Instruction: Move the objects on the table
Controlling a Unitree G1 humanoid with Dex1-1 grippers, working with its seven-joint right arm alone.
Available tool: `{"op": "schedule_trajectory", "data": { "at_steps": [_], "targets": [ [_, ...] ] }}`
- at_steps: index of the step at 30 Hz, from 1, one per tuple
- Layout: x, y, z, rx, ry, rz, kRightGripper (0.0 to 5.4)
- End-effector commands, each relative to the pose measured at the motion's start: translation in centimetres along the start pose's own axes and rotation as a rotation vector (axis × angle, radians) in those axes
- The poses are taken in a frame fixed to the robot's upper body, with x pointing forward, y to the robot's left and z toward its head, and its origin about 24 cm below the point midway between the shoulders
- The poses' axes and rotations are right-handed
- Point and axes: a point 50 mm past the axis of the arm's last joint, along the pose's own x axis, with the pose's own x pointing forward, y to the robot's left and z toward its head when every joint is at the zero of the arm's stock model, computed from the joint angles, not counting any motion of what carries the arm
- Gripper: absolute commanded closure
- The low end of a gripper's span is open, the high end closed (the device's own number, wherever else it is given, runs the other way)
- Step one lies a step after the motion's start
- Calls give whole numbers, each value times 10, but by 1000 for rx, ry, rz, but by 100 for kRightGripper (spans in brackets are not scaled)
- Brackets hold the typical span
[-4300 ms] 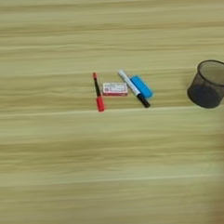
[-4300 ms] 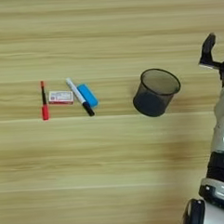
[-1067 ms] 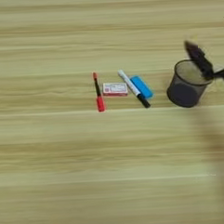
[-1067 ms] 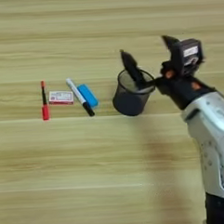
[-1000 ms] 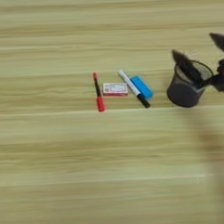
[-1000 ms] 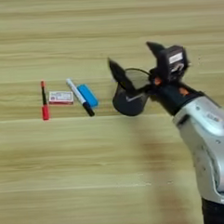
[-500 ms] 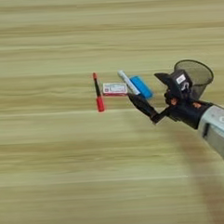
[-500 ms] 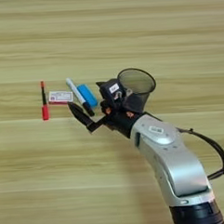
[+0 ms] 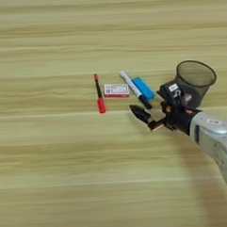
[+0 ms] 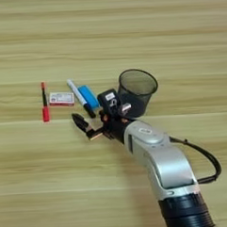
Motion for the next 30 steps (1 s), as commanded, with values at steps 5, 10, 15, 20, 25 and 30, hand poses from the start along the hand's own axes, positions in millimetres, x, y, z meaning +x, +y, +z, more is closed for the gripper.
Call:
{"op": "schedule_trajectory", "data": {
  "at_steps": [5, 10, 15, 20, 25, 30],
  "targets": [
    [6, -7, 21, -45, -42, -35, 3],
    [8, -8, 18, -42, -17, -39, 3],
    [10, -9, 16, -34, 1, -43, 3],
    [14, -9, 14, -21, 7, -43, 3],
    [22, -12, 11, -9, 29, -58, 3],
    [27, -13, 9, -7, 42, -64, 3]
  ]
}}
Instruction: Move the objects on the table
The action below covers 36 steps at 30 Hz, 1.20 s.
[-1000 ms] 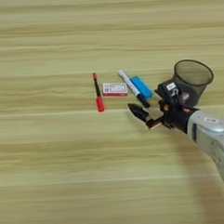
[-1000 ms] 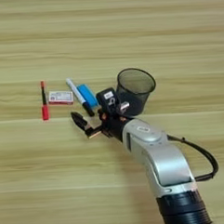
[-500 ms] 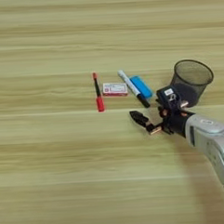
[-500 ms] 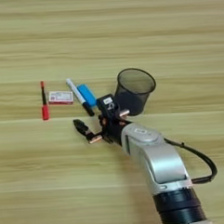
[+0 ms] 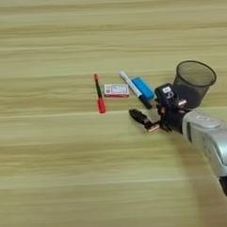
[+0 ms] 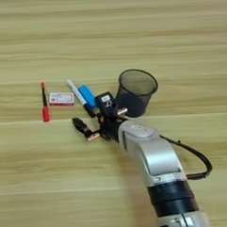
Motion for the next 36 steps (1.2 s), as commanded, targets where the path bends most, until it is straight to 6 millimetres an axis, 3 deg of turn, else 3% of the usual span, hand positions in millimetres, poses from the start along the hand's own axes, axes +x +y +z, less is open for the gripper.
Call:
{"op": "schedule_trajectory", "data": {
  "at_steps": [1, 10, 36],
  "targets": [
    [3, -4, 21, -48, -69, -28, 3],
    [4, -5, 18, -36, -61, -19, 3],
    [4, -3, 16, -41, -51, -5, 308]
  ]
}}
